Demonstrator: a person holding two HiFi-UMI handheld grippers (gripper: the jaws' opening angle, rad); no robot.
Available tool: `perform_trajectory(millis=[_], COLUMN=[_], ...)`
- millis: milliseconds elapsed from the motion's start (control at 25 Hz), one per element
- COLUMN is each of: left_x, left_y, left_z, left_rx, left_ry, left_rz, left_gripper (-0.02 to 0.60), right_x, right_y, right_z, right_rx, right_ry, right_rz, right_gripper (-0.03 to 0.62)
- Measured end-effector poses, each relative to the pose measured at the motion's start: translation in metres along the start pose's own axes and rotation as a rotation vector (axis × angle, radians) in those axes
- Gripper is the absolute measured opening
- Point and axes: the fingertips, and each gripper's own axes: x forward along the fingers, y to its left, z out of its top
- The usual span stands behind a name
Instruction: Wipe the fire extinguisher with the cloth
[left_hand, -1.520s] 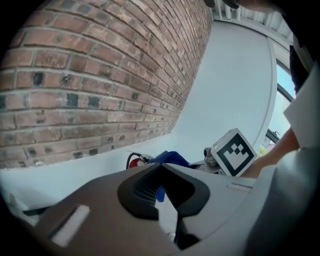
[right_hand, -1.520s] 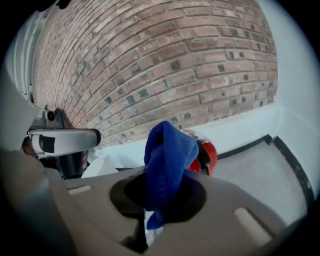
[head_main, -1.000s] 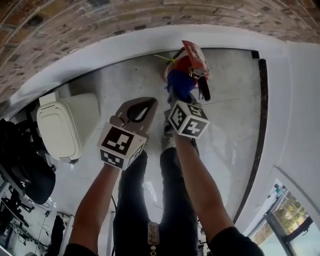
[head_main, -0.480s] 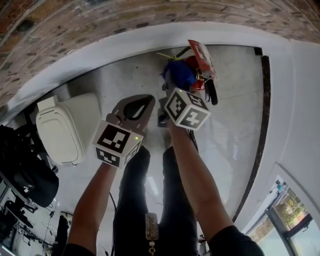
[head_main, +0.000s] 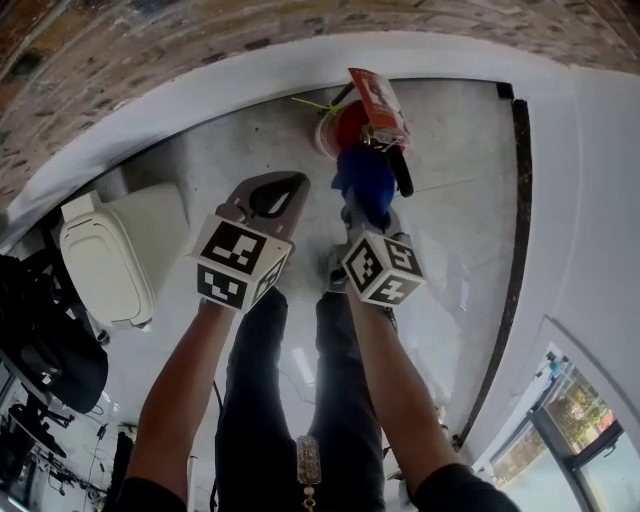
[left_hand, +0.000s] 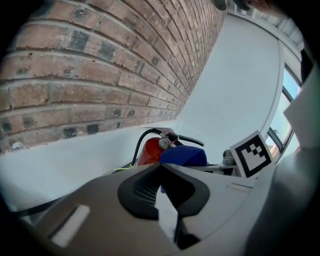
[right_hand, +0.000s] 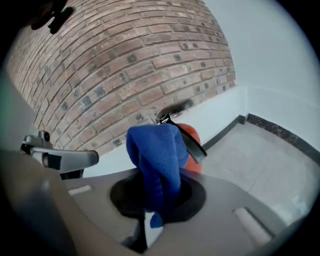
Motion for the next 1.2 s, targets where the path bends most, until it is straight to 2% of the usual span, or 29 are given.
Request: perform_trajectory(millis=[160,320,400,480,560,720,840,960,1080,1200], left_x=[0.01,0.015,0.014,0.012,0.009,0.006,0.005,0.007,0.009,0.01], left_y=[-0.013,-0.025,-0.029,-0.032,-0.033,-0.032,-0.031,-0.033,-0.035,-0.037], left_z=[0.002,0.003,0.002,0.002,0.004,0.009,0.007,0.005,0.006,0.009], left_rx=[-0.001,-0.007,-0.01,-0.012,-0.012,-0.021,-0.023,-0.026,-0.024,-0.022], left_ry=[0.008,0.008,0.012,0.014,0.009,-0.003,0.002,0.01,0.012,0.009], left_rz=[-0.004,-0.011,-0.013,-0.016,-0.017,-0.014,-0.013,-0.014,-0.017,-0.014], left_gripper=[0.008,0.008,0.008,0.008,0.008,0.008,0.008,0.008,0.008,0.008], right_x=[-0.03,-0.06,-0.072,-0.077,-0.07,-0.053,-0.057,-0.066,-0.074,-0.081], right_y=[0.003,0.031,0.045,0.045,0.032,0.005,0.002,-0.002,-0.02,-0.039], right_z=[0.015,0.045,0.064,0.083,0.092,0.081,0.075,0.064,0.047,0.047], right_rx=[-0.105,-0.215,-0.235,-0.216,-0.163,-0.04,-0.08,-0.115,-0.156,-0.228], right_ry=[-0.027,-0.08,-0.109,-0.122,-0.087,0.039,0.066,0.134,0.222,0.242], right_rz=[0.043,0.145,0.186,0.193,0.177,0.17,0.19,0.21,0.184,0.156], right_gripper=[0.028,0.029,0.028,0.028,0.029,0.029,0.028,0.028,0.028,0.028])
